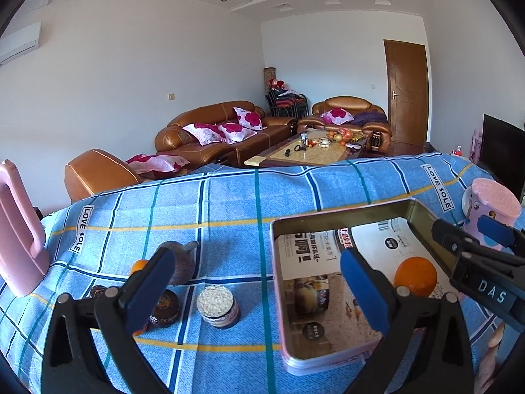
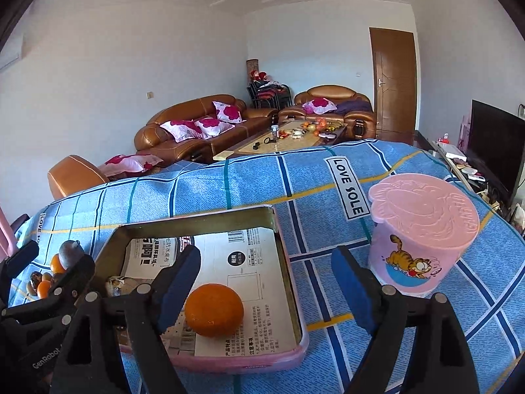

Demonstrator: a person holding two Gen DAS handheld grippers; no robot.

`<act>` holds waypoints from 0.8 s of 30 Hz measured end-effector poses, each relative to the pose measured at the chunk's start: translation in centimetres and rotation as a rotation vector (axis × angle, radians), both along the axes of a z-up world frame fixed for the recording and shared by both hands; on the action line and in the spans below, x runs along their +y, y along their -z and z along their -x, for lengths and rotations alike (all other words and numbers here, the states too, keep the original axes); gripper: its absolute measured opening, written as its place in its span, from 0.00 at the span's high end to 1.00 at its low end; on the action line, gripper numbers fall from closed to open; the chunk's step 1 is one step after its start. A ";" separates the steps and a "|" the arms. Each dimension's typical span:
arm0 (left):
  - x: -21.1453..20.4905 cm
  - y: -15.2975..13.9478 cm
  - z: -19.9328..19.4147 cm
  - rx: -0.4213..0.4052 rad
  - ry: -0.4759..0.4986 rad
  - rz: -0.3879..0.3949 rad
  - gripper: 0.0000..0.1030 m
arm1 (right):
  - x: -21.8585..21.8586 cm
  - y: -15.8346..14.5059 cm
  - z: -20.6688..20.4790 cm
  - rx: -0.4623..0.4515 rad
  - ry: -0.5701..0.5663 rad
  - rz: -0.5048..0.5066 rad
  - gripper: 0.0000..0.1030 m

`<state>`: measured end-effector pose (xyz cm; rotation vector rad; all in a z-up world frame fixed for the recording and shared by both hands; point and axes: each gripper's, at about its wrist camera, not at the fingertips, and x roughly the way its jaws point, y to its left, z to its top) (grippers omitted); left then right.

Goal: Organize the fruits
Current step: 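Lower the jar into the pink tin box and open the left tool, then grasp another orange with the right tool while the left tool grasps a kiwi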

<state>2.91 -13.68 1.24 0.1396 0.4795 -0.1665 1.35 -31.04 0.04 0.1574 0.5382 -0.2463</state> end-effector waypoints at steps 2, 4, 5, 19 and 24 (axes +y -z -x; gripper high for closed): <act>0.4 0.1 0.1 0.004 -0.002 -0.002 0.00 | 0.2 0.0 0.2 0.000 0.006 0.011 0.19; 0.8 0.3 0.2 0.006 -0.003 -0.006 0.00 | 0.3 -0.1 0.6 -0.007 0.016 0.015 0.19; 0.9 0.3 0.2 0.008 -0.003 -0.008 0.00 | 0.4 -0.2 0.7 -0.010 0.018 0.015 0.19; 3.5 0.7 0.5 0.039 -0.004 0.014 0.00 | 3.0 0.0 2.6 0.008 0.017 -0.013 0.19; 4.6 0.8 0.5 0.045 -0.009 0.019 0.00 | 4.9 -0.1 2.9 0.002 0.000 0.009 0.19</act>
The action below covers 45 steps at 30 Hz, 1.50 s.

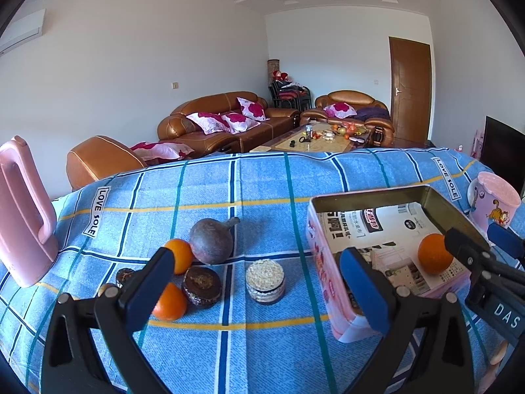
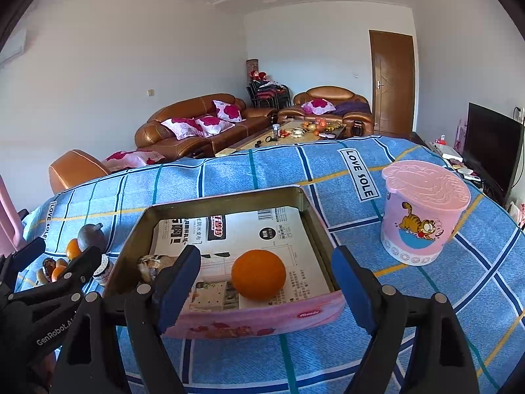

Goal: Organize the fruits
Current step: 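Grasp another orange with the right tool while the left tool grasps a kiwi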

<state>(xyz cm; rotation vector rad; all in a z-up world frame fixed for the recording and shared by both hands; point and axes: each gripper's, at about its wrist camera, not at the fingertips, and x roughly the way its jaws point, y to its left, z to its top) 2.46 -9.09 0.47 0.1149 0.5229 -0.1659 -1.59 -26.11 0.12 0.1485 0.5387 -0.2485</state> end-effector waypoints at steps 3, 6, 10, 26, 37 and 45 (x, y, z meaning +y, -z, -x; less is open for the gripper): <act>0.9 0.1 -0.1 0.008 -0.001 0.006 0.00 | 1.1 0.1 -0.1 0.005 -0.013 0.003 0.19; 2.0 0.2 -0.1 0.010 -0.005 0.008 0.00 | 2.2 0.2 -0.1 0.013 -0.025 0.000 0.19; 3.3 0.2 -0.1 0.009 -0.017 0.007 0.00 | 3.8 0.2 -0.5 0.014 -0.049 0.000 0.19; 9.6 0.6 -1.4 0.036 -0.095 0.014 0.00 | 10.4 0.5 -2.2 0.040 -0.149 -0.008 0.19; 16.4 1.0 -3.8 0.075 -0.208 0.016 0.00 | 15.2 0.9 -3.2 0.073 -0.239 0.013 0.19; 22.7 0.8 -5.3 0.102 -0.325 0.096 0.00 | 19.1 1.6 -4.1 0.136 -0.373 0.009 0.29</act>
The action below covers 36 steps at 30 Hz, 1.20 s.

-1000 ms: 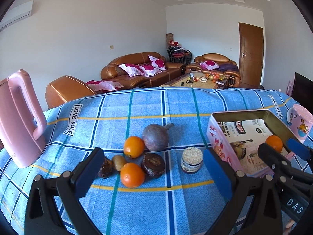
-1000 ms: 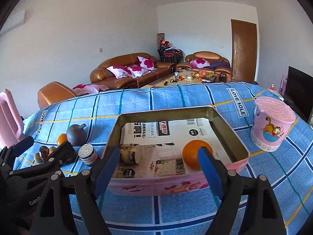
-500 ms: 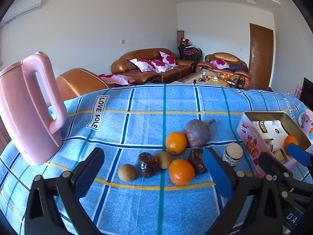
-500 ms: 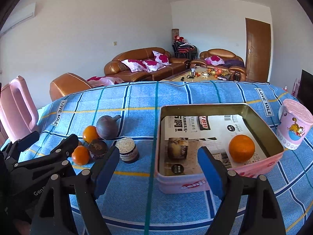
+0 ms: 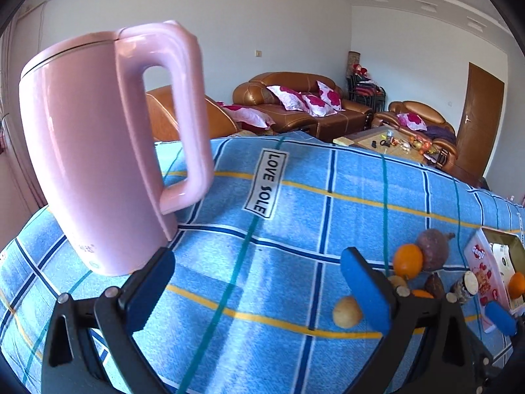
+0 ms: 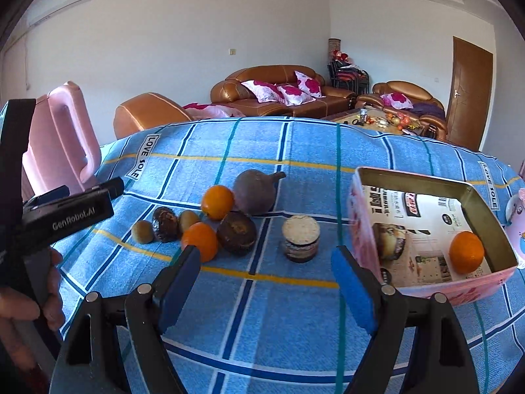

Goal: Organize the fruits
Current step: 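Grasp another orange with the right tool while the left tool grasps a kiwi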

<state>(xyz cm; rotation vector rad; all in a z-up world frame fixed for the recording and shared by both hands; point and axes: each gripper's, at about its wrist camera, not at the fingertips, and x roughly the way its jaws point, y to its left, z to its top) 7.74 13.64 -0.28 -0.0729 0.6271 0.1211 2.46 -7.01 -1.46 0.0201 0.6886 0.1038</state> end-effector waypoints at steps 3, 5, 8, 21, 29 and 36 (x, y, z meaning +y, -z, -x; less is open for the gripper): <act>1.0 0.1 -0.4 0.010 -0.015 0.000 0.00 | 2.0 0.9 -0.9 0.072 -0.069 -0.021 0.41; 1.4 0.3 -0.4 0.016 -0.015 0.004 0.00 | 2.8 1.6 -1.8 0.123 -0.070 -0.050 0.41; 1.7 0.4 -0.5 0.022 -0.017 0.002 0.00 | 3.4 2.3 -3.2 0.169 -0.061 -0.101 0.41; -0.8 1.1 -1.7 0.083 0.142 -0.109 0.03 | 4.6 2.7 -6.3 0.206 -0.025 -0.074 0.61; -2.7 1.5 -1.1 0.118 0.325 -0.127 0.23 | 3.7 2.4 -3.9 0.192 -0.100 -0.092 0.67; -5.1 2.1 -0.3 0.154 0.460 -0.134 0.40 | 1.9 1.5 0.0 0.138 -0.142 -0.069 0.67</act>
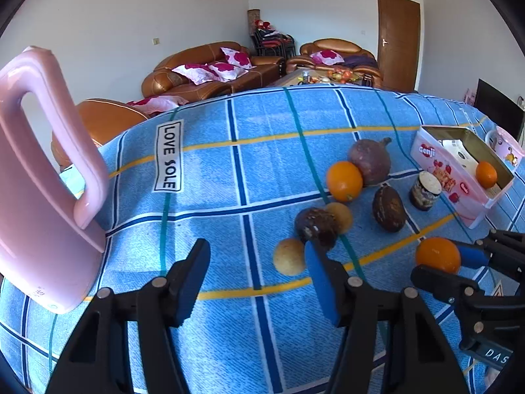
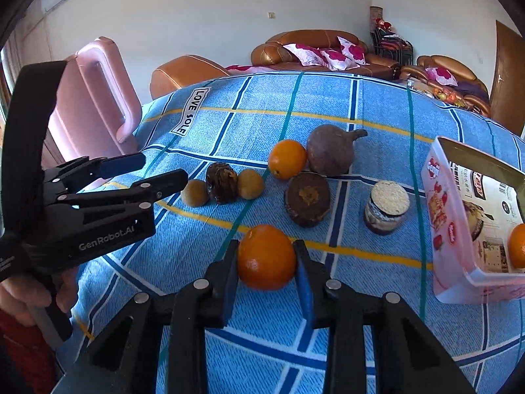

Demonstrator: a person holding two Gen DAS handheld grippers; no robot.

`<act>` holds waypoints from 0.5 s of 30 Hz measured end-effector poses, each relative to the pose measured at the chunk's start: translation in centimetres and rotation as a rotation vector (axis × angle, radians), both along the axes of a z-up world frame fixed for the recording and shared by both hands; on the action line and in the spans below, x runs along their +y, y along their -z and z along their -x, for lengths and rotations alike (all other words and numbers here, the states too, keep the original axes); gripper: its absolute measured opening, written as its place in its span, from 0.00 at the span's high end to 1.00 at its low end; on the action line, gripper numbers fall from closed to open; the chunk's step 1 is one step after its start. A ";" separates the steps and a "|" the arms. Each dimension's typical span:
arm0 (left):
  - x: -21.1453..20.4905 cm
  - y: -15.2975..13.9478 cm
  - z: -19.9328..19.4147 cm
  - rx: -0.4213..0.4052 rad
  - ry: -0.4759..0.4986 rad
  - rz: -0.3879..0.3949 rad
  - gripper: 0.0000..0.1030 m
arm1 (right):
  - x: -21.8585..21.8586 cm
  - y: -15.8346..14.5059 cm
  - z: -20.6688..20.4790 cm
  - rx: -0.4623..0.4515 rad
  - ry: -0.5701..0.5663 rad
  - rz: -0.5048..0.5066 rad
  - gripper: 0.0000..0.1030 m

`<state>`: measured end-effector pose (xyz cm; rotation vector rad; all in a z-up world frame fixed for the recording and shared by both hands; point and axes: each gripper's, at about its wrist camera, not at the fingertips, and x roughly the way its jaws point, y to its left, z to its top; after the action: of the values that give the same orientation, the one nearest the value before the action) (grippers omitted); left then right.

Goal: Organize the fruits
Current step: 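Grasp another orange with the right tool while the left tool grasps a kiwi, then carry the orange into the tin box and release it while the left tool carries the kiwi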

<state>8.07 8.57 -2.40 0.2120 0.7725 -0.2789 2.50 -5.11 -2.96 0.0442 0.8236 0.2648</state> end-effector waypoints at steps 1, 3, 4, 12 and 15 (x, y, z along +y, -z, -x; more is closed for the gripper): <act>-0.3 0.2 0.0 0.003 0.005 -0.008 0.43 | -0.4 0.0 0.1 0.000 0.002 -0.008 0.67; -0.7 0.7 -0.2 0.021 0.014 -0.021 0.48 | -1.0 -0.2 0.1 0.003 0.012 -0.025 0.67; -0.8 0.8 -0.3 0.030 0.025 -0.008 0.48 | -1.2 -0.2 0.0 0.004 0.016 -0.033 0.67; -1.9 2.0 -1.6 0.093 0.028 -0.022 0.72 | -1.9 0.0 -0.8 0.030 0.028 -0.088 0.67; -1.6 2.0 -1.7 0.103 0.027 0.005 0.72 | -1.9 0.0 -1.1 0.032 0.031 -0.093 0.67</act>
<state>9.79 6.97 -4.35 0.2043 0.8709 -0.3188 3.55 -7.00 -2.98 0.1489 0.8418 0.2737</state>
